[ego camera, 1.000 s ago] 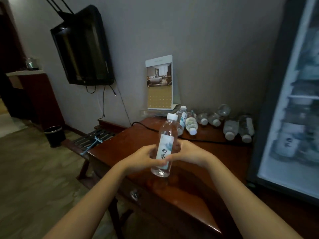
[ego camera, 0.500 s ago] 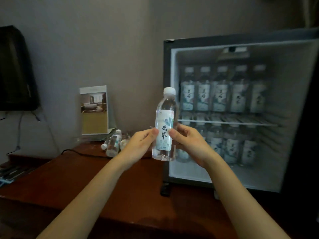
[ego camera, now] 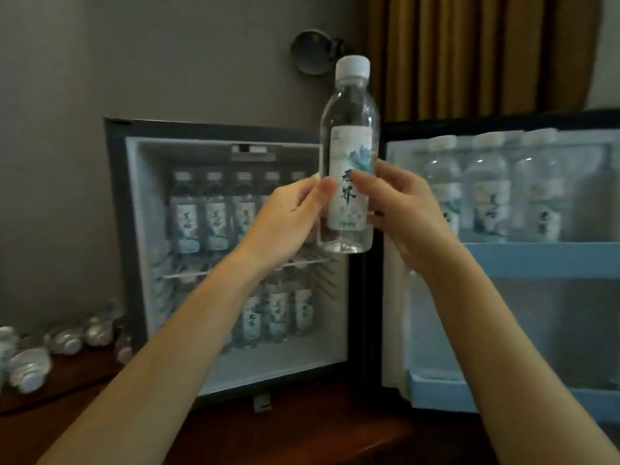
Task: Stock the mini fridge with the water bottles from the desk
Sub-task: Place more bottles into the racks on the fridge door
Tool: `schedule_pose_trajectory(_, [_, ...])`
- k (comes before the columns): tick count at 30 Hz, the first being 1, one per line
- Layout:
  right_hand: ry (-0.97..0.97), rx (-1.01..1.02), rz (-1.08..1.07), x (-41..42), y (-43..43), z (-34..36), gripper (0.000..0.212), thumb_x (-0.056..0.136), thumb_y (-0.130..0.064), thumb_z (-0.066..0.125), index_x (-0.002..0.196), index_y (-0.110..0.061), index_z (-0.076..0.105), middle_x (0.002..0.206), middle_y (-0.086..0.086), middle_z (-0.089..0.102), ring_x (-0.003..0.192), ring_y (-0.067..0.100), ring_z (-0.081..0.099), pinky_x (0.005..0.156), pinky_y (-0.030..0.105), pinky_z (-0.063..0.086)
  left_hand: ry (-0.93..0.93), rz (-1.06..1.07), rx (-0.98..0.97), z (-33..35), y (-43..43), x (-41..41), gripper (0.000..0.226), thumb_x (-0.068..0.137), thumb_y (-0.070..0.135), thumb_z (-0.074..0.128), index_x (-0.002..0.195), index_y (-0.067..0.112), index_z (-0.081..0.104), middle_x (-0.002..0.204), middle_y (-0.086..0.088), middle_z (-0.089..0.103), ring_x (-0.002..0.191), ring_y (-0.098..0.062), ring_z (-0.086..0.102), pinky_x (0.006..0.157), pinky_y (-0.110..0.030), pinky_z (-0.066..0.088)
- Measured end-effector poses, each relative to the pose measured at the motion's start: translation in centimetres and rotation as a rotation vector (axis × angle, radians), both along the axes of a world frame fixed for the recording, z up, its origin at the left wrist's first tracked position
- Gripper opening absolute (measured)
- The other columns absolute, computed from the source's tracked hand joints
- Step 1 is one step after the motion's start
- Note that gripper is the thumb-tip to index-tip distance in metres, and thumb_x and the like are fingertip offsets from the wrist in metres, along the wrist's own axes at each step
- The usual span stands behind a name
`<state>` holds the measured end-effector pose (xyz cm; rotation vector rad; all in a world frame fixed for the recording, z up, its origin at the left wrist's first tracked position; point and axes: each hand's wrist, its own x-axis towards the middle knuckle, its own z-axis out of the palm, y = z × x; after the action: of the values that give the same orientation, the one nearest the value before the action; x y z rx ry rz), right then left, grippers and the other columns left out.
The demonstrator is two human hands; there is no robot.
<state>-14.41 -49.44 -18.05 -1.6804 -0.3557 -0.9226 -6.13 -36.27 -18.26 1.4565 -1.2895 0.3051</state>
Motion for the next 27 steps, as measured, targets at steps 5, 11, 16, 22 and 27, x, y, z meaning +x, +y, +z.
schedule_pose_trajectory(5, [-0.023, -0.048, -0.158, -5.6, -5.8, 1.6, 0.028, 0.088, -0.026, 0.057, 0.116, -0.022, 0.061, 0.098, -0.001, 0.073, 0.094, 0.016, 0.070, 0.079, 0.033, 0.057, -0.009, -0.189, -0.007, 1.6, -7.6, -3.0, 0.035, 0.081, 0.054, 0.041, 0.099, 0.032, 0.063, 0.098, 0.005, 0.071, 0.093, -0.012, 0.068, 0.086, -0.040, 0.054])
schedule_pose_trajectory(11, [0.001, -0.153, -0.304, -10.9, -11.5, 2.4, 0.039, 0.073, -0.030, 0.067, 0.111, -0.026, 0.061, 0.099, 0.000, 0.073, 0.095, 0.017, 0.069, 0.083, 0.034, 0.055, -0.109, -0.266, -0.010, 2.4, -15.1, -6.2, 0.036, 0.095, 0.037, 0.040, 0.108, 0.011, 0.061, 0.085, 0.007, 0.066, 0.079, 0.003, 0.063, 0.071, -0.019, 0.050])
schedule_pose_trajectory(16, [-0.096, -0.172, -0.517, -14.4, -16.2, 3.1, 0.043, 0.070, -0.024, 0.071, 0.112, -0.025, 0.060, 0.091, -0.005, 0.073, 0.089, 0.010, 0.070, 0.073, 0.021, 0.055, -0.320, -0.233, 0.023, 4.8, -20.4, -8.9, 0.036, 0.097, 0.032, 0.044, 0.127, 0.016, 0.056, 0.105, 0.001, 0.067, 0.091, -0.002, 0.060, 0.077, -0.016, 0.048])
schedule_pose_trajectory(22, [-0.112, -0.045, -0.593, -15.8, -21.9, 2.5, 0.045, 0.080, -0.009, 0.068, 0.122, -0.020, 0.056, 0.104, 0.003, 0.070, 0.092, 0.011, 0.069, 0.074, 0.022, 0.055, -0.558, 0.078, -0.088, 7.7, -24.7, -11.2, 0.038, 0.096, 0.017, 0.047, 0.135, 0.016, 0.047, 0.125, -0.005, 0.058, 0.119, -0.019, 0.051, 0.100, -0.031, 0.042])
schedule_pose_trajectory(27, [-0.005, -0.036, -0.574, -14.7, -24.4, 1.0, 0.044, 0.080, -0.007, 0.069, 0.118, -0.023, 0.054, 0.092, -0.005, 0.073, 0.085, 0.008, 0.070, 0.068, 0.018, 0.055, -0.650, 0.325, -0.033, 7.7, -27.3, -10.9, 0.042, 0.098, 0.028, 0.040, 0.138, 0.016, 0.041, 0.131, -0.007, 0.054, 0.120, -0.024, 0.049, 0.097, -0.037, 0.041])
